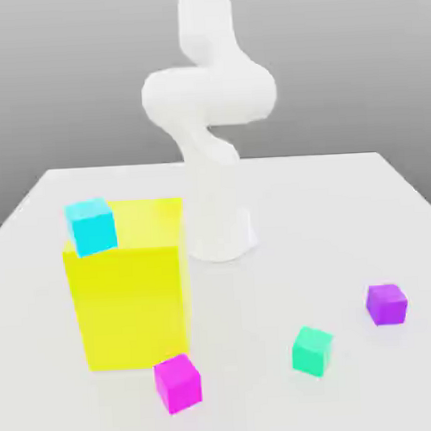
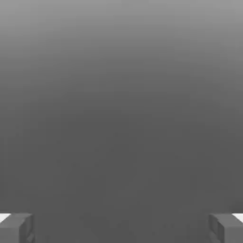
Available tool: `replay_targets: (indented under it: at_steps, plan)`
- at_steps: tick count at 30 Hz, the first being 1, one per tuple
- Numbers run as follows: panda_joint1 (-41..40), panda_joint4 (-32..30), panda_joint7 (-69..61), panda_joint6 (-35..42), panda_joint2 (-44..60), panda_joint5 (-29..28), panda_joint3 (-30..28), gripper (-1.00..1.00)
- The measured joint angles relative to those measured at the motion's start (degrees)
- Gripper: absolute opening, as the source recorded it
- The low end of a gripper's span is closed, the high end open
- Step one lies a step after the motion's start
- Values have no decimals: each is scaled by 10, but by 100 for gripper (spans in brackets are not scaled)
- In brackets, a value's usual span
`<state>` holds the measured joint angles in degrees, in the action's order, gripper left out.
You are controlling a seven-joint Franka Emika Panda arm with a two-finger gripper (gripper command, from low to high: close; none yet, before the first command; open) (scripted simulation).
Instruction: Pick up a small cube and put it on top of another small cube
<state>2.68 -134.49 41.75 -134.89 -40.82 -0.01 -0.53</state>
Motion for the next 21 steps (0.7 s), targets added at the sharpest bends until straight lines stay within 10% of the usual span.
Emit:
replay_targets:
  at_steps: [21]
  plan:
    - [170,-230,-356,-273,442,1,14,0]
